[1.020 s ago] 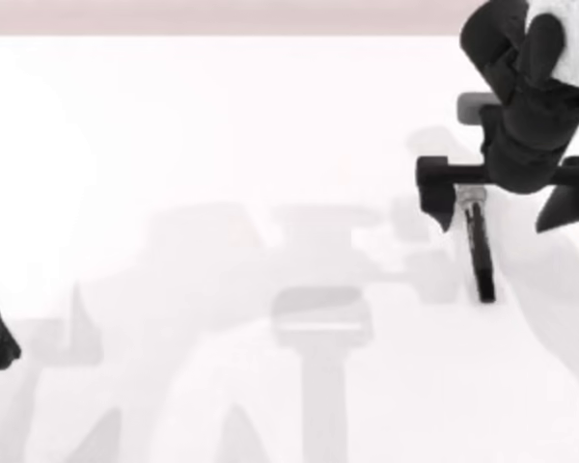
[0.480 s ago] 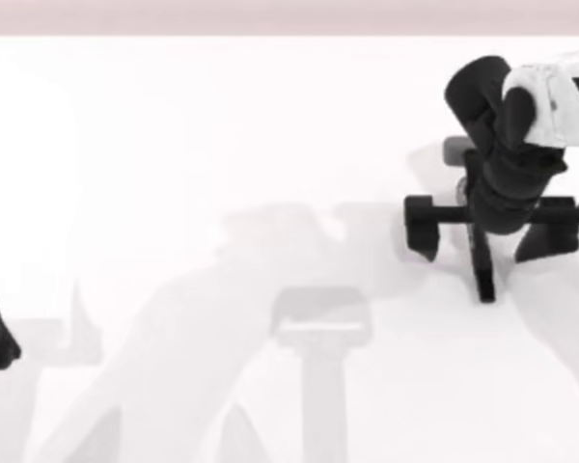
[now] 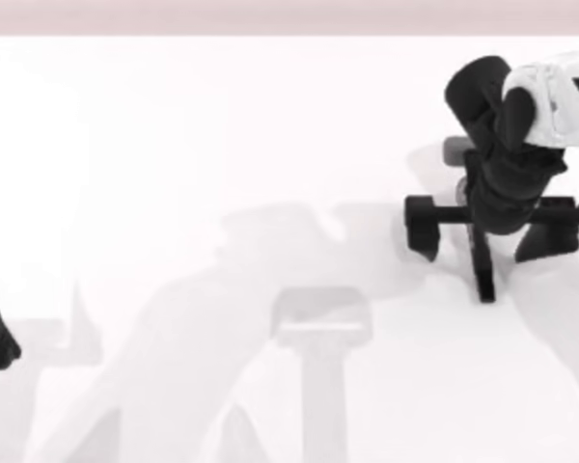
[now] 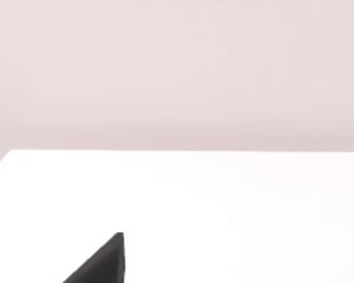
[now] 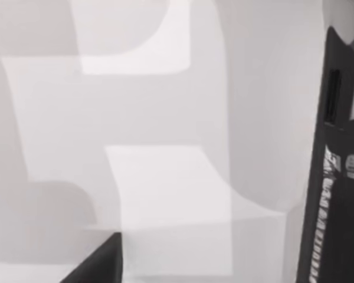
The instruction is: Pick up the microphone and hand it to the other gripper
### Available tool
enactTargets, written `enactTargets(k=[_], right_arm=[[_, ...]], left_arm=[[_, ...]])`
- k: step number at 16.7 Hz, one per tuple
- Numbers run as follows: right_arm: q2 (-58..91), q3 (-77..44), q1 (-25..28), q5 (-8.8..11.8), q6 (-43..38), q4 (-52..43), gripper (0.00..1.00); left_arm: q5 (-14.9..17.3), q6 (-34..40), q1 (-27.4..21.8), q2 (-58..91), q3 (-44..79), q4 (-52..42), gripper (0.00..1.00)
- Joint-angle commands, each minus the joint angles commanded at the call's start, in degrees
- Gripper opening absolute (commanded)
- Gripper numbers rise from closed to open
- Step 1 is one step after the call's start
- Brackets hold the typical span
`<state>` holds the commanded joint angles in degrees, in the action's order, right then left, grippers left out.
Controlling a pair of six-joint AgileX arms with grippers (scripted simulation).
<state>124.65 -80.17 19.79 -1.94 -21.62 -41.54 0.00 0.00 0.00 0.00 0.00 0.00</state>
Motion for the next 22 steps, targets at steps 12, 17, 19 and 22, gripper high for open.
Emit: enactTargets(k=[12, 17, 19, 22], right_arm=[[0.00, 0.00, 0.00, 0.00, 0.00, 0.00, 0.00], [-3.03, -1.21, 0.03, -0.93, 0.61, -1.13, 0.00], [-3.15, -1.05, 0.07, -0.66, 0.83, -0.45, 0.00], [-4.11, 0.17, 0.20, 1.21, 2.21, 4.78, 0.00]], left_arm=[[0.00, 0.00, 0.00, 0.00, 0.00, 0.00, 1.00], [0.00, 0.00, 0.00, 0.00, 0.00, 0.00, 1.00], [0.00, 0.00, 0.00, 0.00, 0.00, 0.00, 1.00], [0.00, 0.00, 0.00, 0.00, 0.00, 0.00, 1.00]])
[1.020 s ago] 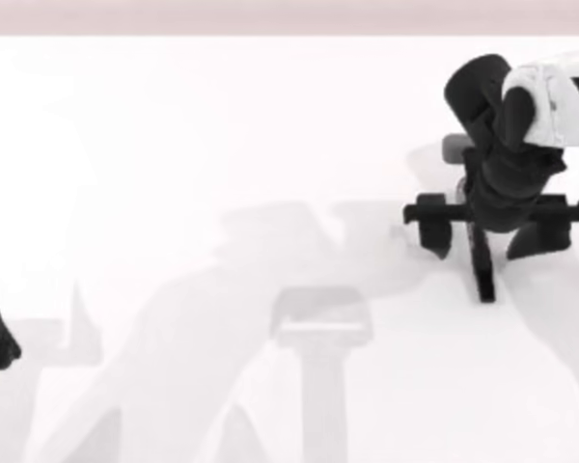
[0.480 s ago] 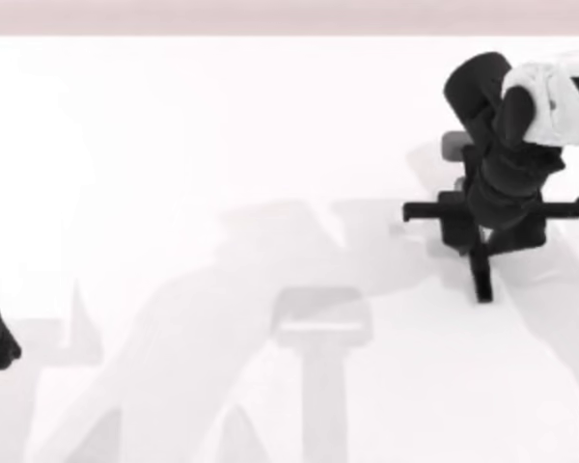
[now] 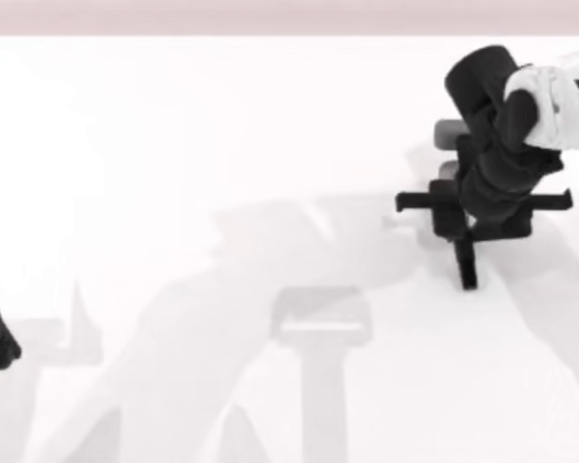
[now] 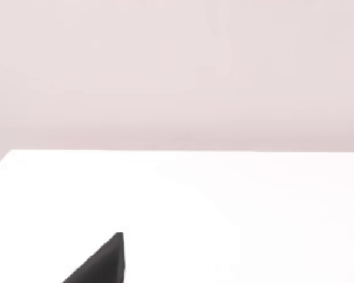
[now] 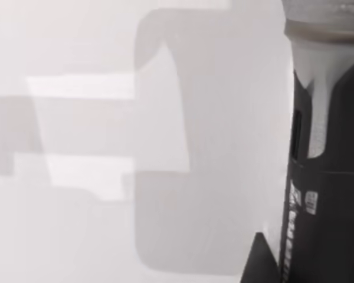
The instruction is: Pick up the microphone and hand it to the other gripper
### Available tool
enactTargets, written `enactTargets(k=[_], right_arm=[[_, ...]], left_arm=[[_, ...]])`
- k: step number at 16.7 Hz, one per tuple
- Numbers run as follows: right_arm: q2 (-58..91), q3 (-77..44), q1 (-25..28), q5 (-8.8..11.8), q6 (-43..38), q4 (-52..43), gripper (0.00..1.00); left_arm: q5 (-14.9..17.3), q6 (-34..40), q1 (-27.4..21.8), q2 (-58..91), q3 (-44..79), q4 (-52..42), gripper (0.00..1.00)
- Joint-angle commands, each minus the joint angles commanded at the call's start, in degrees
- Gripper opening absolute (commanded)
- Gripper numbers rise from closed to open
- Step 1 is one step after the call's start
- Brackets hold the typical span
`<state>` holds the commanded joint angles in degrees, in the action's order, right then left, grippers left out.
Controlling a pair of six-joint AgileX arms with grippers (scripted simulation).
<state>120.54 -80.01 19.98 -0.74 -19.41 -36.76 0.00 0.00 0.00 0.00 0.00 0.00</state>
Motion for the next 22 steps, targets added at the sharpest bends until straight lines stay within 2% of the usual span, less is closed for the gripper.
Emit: enactTargets(k=[4, 12, 15, 19, 22], right_arm=[[-2.80, 3.77, -0.06, 4.82, 3.32, 14.83, 0.00], [-11.97, 16.23, -0.46, 17.82, 12.42, 58.82, 0.00], [-15.96, 20.29, -0.67, 21.99, 15.53, 71.66, 0.00], [-19.73, 23.25, -0.85, 25.21, 18.15, 80.33, 0.00], [-20.16, 23.53, -0.88, 25.52, 18.42, 81.10, 0.00]], left_arm=[[0.00, 0.00, 0.00, 0.00, 0.00, 0.00, 1.00], [0.00, 0.00, 0.00, 0.00, 0.00, 0.00, 1.00], [0.00, 0.00, 0.00, 0.00, 0.00, 0.00, 1.00], [0.00, 0.00, 0.00, 0.00, 0.00, 0.00, 1.00], [0.00, 0.00, 0.00, 0.00, 0.00, 0.00, 1.00]])
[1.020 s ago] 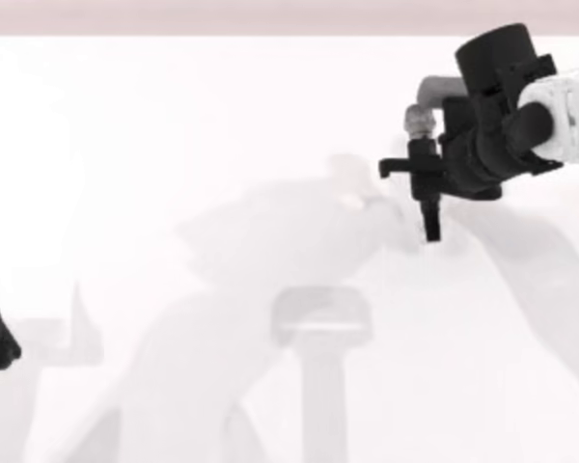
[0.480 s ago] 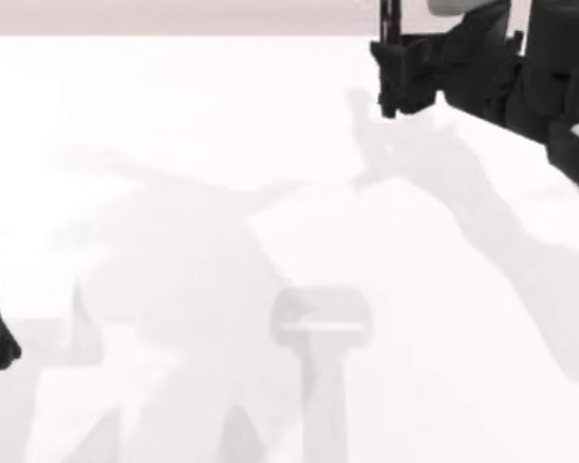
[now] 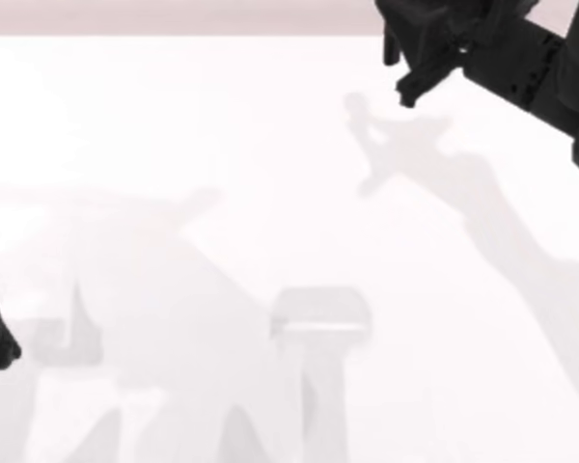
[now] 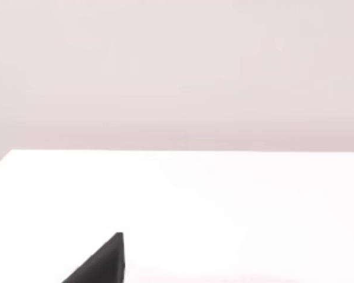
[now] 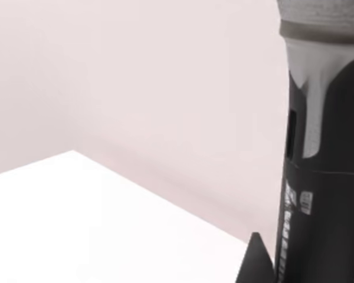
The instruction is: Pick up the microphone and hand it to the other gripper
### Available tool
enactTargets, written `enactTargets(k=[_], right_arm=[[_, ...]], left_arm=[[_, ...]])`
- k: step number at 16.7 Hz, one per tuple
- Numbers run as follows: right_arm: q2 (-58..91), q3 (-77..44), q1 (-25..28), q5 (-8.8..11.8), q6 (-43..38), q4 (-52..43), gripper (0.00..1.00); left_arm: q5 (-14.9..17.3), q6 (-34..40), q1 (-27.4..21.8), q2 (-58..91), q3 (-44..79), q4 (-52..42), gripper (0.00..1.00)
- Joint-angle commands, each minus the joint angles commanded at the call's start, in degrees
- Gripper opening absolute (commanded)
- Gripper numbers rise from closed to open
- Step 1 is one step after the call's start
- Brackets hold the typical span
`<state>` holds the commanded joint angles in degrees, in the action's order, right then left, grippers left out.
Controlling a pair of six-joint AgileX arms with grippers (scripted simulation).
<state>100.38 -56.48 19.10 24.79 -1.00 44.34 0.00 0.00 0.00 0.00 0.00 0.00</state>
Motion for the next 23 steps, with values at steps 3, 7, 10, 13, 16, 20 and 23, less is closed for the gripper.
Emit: enactTargets(k=[3, 7, 10, 13, 16, 20, 23], right_arm=[[0.05, -0.16, 0.47, -0.25, -0.16, -0.14, 0.00], [-4.27, 3.03, 5.91, -5.47, -0.48, -0.41, 0.00], [-9.26, 6.80, 12.27, -11.51, -0.95, -0.81, 0.00], [-12.86, 9.26, 16.51, -15.59, -1.24, -0.97, 0.00], [-13.13, 9.43, 16.78, -15.87, -1.26, -0.98, 0.00], [-13.12, 9.43, 16.78, -15.86, -1.26, -0.97, 0.00], [-13.13, 9.43, 16.78, -15.87, -1.26, -0.98, 0.00]], left_arm=[[0.00, 0.00, 0.00, 0.00, 0.00, 0.00, 1.00], [0.00, 0.00, 0.00, 0.00, 0.00, 0.00, 1.00], [0.00, 0.00, 0.00, 0.00, 0.00, 0.00, 1.00], [0.00, 0.00, 0.00, 0.00, 0.00, 0.00, 1.00], [0.00, 0.00, 0.00, 0.00, 0.00, 0.00, 1.00], [0.00, 0.00, 0.00, 0.00, 0.00, 0.00, 1.00], [0.00, 0.00, 0.00, 0.00, 0.00, 0.00, 1.00]])
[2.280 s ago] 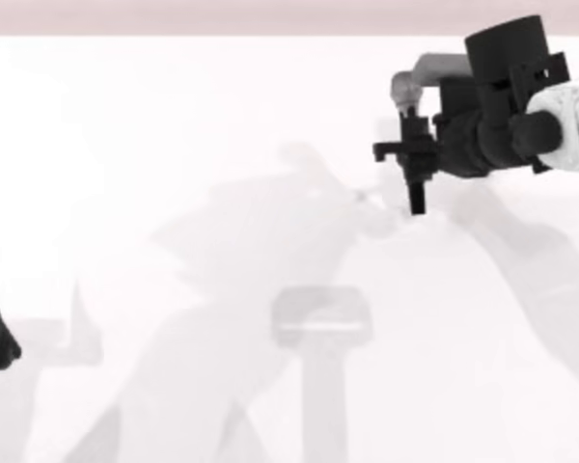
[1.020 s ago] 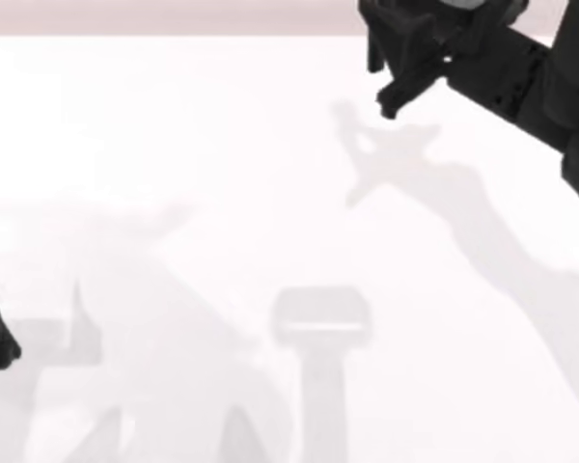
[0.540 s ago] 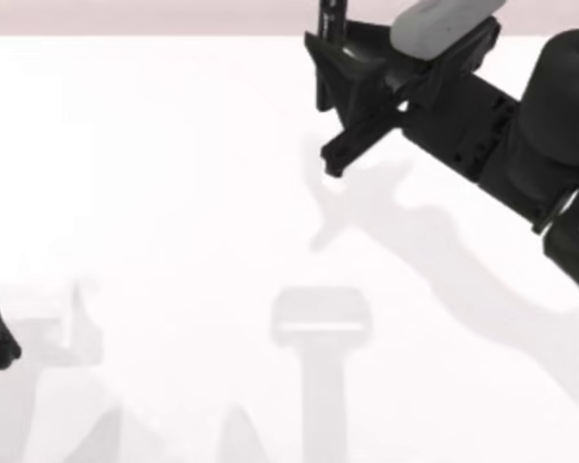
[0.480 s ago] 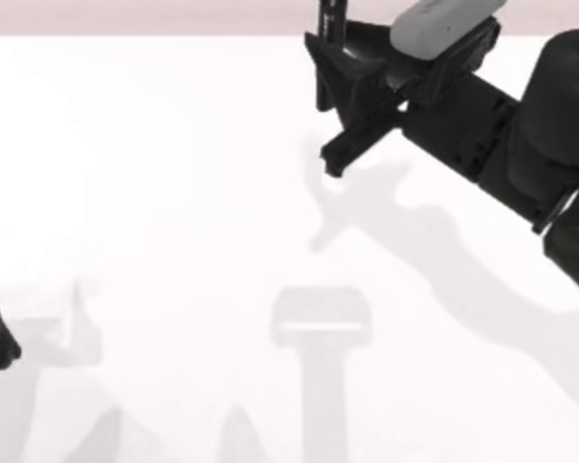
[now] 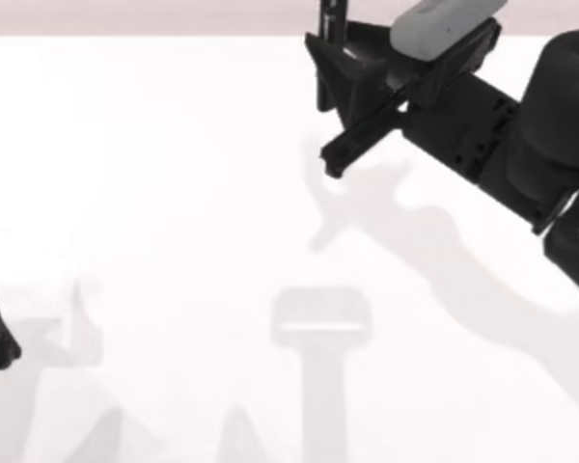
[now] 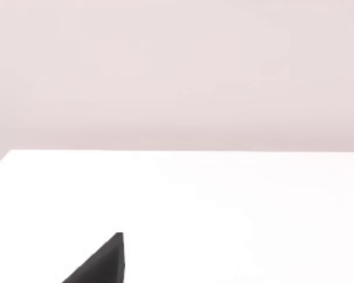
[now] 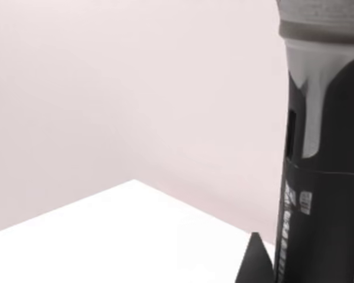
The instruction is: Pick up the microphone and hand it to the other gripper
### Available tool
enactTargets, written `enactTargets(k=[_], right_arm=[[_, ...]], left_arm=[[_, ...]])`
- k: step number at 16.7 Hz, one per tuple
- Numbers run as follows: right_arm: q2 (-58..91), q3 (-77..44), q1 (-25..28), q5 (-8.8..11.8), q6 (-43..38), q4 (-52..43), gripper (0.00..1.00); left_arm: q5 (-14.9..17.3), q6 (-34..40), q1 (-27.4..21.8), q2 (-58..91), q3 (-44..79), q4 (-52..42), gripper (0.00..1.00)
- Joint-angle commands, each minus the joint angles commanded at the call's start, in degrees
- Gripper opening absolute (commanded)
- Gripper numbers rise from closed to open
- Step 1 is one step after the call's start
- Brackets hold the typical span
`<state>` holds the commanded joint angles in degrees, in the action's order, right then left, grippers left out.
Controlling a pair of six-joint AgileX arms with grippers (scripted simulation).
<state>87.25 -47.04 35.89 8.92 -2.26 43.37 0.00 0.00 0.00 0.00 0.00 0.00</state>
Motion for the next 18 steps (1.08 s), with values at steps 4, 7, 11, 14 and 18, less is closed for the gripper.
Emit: enactTargets(k=[4, 7, 11, 14, 18], right_arm=[[0.00, 0.00, 0.00, 0.00, 0.00, 0.00, 0.00], [0.00, 0.00, 0.00, 0.00, 0.00, 0.00, 0.00], [0.00, 0.00, 0.00, 0.00, 0.00, 0.00, 0.00], [0.00, 0.00, 0.00, 0.00, 0.00, 0.00, 0.00], [0.00, 0.00, 0.00, 0.00, 0.00, 0.00, 0.00]], left_arm=[[2.80, -0.35, -1.59, 3.84, 2.86, 1.18, 1.00], [8.21, -0.93, -4.53, 13.07, 9.09, 3.93, 1.00], [17.40, -1.83, -9.48, 31.03, 20.77, 9.64, 1.00], [24.45, -2.65, -13.33, 45.14, 30.00, 14.38, 1.00], [32.37, -3.65, -17.65, 60.19, 39.87, 19.21, 1.00]])
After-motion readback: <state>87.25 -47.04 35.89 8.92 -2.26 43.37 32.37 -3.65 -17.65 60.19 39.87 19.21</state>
